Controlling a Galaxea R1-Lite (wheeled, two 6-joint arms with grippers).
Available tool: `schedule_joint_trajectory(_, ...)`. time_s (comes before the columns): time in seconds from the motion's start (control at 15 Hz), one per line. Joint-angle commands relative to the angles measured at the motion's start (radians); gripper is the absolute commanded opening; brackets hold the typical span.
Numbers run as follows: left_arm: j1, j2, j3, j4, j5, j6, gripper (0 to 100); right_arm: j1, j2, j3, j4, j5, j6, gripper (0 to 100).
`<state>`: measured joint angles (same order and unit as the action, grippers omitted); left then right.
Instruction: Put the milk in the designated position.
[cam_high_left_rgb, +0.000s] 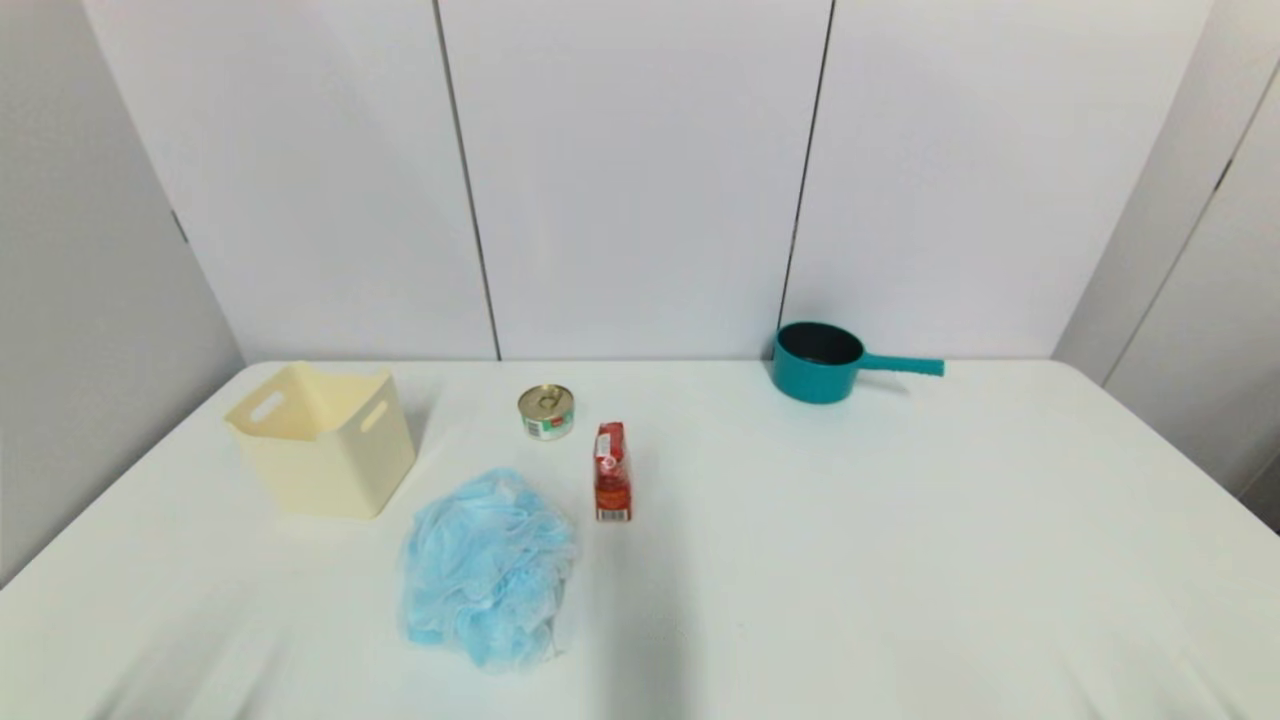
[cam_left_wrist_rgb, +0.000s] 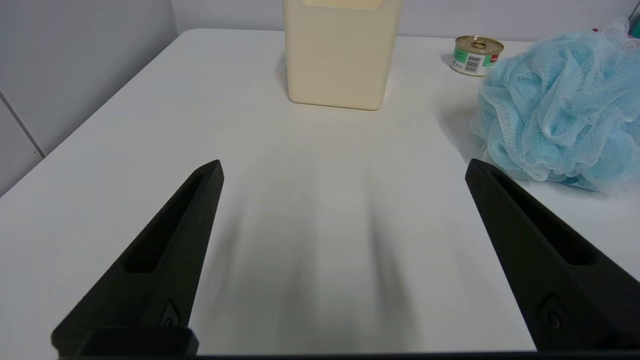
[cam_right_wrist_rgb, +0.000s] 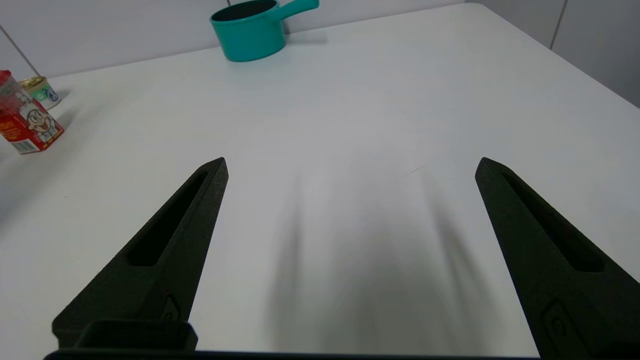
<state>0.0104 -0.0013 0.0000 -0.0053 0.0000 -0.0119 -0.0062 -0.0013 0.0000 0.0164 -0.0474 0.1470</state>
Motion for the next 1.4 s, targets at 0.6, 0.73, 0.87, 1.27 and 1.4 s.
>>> schedule_joint_trajectory(0.6, 0.000, 0.001, 0.000, -0.001, 0.000, -0.002, 100, 0.000, 0.001, 0.000, 0.000, 0.000, 0.000, 100)
schedule_joint_trajectory(0.73, 0.000, 0.001, 0.000, -0.001, 0.000, 0.000, 100, 0.000, 0.001, 0.000, 0.000, 0.000, 0.000, 100)
schedule_joint_trajectory(0.87, 0.000, 0.027, -0.020, -0.002, 0.002, 0.006, 100, 0.000, 0.001, 0.002, 0.000, 0.000, 0.000, 100)
schedule_joint_trajectory(1.27, -0.006, 0.297, -0.242, 0.002, -0.020, 0.110, 100, 0.000, 0.001, 0.000, 0.000, 0.000, 0.000, 100)
schedule_joint_trajectory(1.4, -0.032, 0.420, -0.334, 0.002, -0.087, 0.162, 100, 0.000, 0.001, 0.000, 0.000, 0.000, 0.000, 100)
